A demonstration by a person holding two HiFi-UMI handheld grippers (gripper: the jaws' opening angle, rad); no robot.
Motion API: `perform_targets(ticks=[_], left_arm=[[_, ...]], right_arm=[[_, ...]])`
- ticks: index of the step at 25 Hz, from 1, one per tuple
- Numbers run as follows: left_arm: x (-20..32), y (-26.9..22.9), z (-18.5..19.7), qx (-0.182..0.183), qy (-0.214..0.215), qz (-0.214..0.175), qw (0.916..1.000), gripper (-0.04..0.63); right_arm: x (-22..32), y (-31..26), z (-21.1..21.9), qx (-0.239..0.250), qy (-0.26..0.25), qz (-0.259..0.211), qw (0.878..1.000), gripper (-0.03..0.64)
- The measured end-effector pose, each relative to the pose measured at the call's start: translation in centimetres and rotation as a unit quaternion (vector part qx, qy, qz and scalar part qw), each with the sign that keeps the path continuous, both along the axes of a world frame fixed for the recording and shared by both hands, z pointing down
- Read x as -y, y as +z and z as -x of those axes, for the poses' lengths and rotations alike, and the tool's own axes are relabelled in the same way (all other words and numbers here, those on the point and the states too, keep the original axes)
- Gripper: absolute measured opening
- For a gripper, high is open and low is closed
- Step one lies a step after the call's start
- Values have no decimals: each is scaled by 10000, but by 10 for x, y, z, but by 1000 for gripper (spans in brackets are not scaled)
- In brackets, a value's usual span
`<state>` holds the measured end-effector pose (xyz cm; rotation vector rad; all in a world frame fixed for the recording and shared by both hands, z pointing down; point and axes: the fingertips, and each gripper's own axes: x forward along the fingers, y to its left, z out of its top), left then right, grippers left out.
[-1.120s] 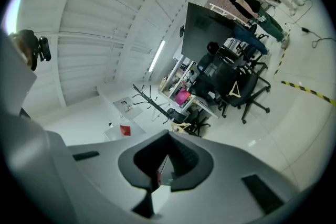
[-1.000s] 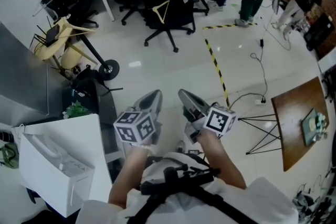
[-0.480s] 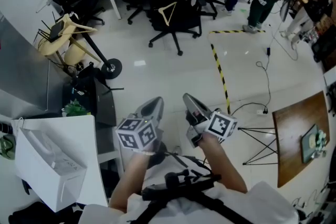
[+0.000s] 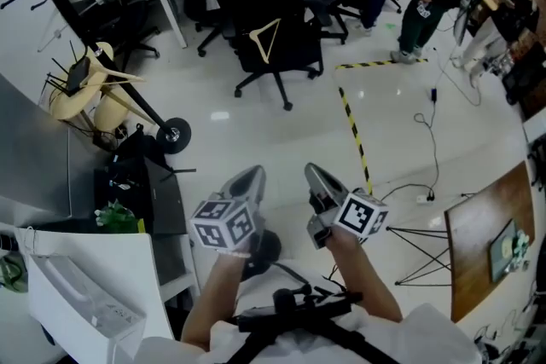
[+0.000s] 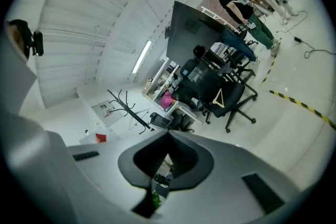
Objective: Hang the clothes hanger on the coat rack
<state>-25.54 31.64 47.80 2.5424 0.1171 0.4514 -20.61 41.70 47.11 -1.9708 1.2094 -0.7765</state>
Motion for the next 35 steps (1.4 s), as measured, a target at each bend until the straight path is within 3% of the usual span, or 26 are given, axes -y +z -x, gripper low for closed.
perform_targets(ticks=[11,17,22,29,35], left_arm=[[81,-4,-108,62,399,-123,9991,-11],[120,-3,-145,81,548,-114,9984,-12],[135,5,-171,128,607,1,9981,-12],[155,30,-227,278,573,116,9979,-12],[179,31,-312,268,525,1,9983,-11]], right_arm=[[82,-3,-102,85,277,-105,9995,5],[126,-9,-138,48,387,-143,9991,26],[130,6,-160,181,653,72,9977,29],[142,31,-232,412,799,85,9959,143],[182,39,-315,488,462,1,9977,161]])
